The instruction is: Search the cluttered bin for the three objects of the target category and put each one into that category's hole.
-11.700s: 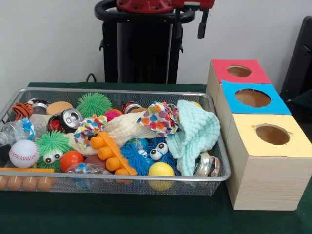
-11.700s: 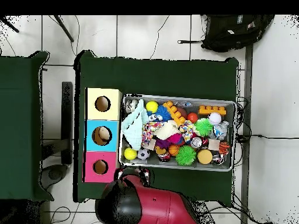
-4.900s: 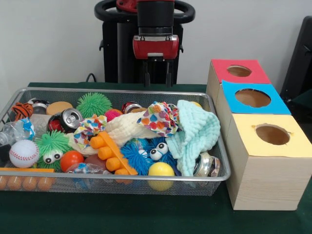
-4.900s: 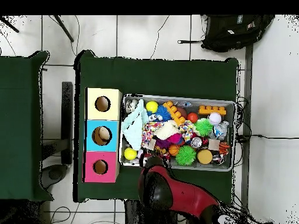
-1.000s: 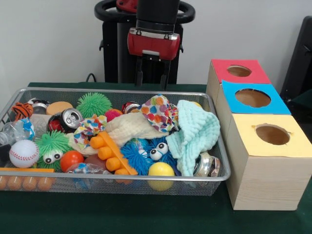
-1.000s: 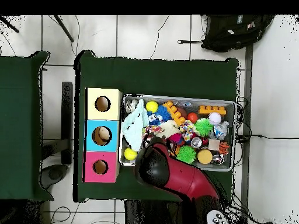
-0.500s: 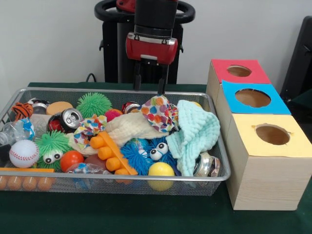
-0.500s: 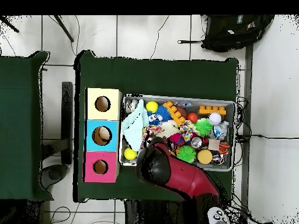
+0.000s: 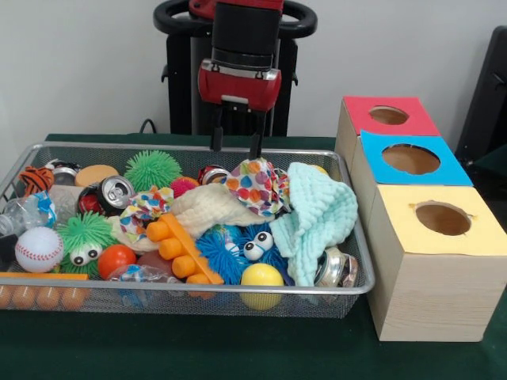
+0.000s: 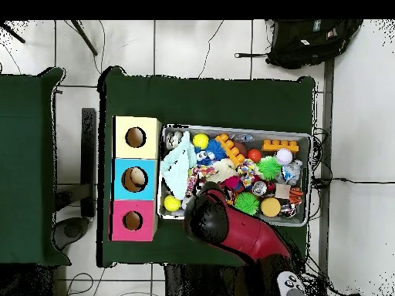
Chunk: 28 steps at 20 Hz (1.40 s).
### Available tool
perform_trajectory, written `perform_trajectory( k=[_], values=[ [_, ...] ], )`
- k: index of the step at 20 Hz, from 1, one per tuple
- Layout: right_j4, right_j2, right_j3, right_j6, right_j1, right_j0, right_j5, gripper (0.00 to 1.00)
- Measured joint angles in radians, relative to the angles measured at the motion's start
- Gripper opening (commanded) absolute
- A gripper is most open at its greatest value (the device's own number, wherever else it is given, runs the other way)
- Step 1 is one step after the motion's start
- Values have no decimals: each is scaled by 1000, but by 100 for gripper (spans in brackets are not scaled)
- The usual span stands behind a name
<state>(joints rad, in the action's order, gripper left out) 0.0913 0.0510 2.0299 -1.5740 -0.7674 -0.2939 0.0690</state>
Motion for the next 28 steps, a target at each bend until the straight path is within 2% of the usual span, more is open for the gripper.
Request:
perform_trajectory(
  k=[12,28],
  values=[
    [0,-54,0,0,37,-52,-62,100],
    [5,-64,0,0,10,22,-62,100]
  ],
)
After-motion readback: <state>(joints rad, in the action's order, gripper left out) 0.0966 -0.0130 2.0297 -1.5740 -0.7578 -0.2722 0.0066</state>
